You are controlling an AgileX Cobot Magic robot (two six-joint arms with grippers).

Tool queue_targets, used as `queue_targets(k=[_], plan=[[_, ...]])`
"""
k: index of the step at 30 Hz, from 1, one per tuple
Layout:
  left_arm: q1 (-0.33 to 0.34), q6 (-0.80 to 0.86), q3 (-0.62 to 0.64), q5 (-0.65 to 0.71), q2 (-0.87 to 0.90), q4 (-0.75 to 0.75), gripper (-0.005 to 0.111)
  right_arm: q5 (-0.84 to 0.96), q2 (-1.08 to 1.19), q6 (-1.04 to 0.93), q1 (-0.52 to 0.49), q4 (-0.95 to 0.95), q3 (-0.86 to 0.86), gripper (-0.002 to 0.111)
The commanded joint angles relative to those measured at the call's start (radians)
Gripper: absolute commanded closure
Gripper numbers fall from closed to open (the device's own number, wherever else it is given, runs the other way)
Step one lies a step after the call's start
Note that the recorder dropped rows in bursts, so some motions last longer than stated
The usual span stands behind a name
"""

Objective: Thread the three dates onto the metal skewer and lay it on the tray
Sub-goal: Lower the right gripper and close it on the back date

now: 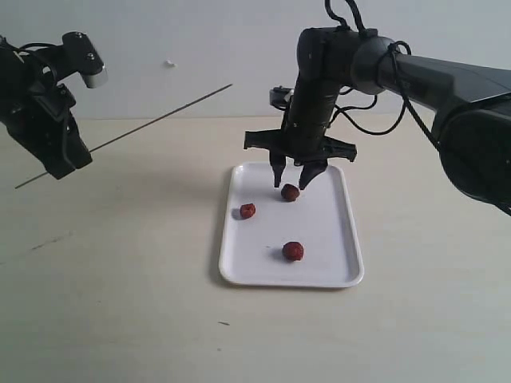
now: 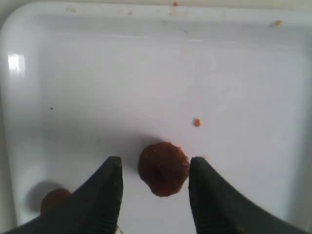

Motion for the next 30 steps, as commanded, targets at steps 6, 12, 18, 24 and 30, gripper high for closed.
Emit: queue_targets(k=[6,12,18,24,30], plan=[[0.001,-0.009,0.005,-0.015,-0.011,-0.057,0.107,-0.004,-0.004,0.079,0.002,0.013,0.057,0.064],[0.001,-0.009,0.005,-0.015,-0.011,-0.063,0.107,-0.004,-0.004,0.085,0.002,-0.04,0.068,0.064],[0.001,-0.009,0.005,-0.015,-0.011,-0.063,0.107,-0.004,-0.004,0.087,0.002,-0.05,0.068,0.064],[0.001,-0.009,0.005,-0.015,-0.011,-0.063,0.107,-0.004,-0.004,0.085,0.002,-0.102,0.068,0.064],[0.001,-0.009,0.005,-0.015,-0.011,-0.063,0.107,-0.004,-0.031,0.013,0.002,-0.195,0.068,0.064]])
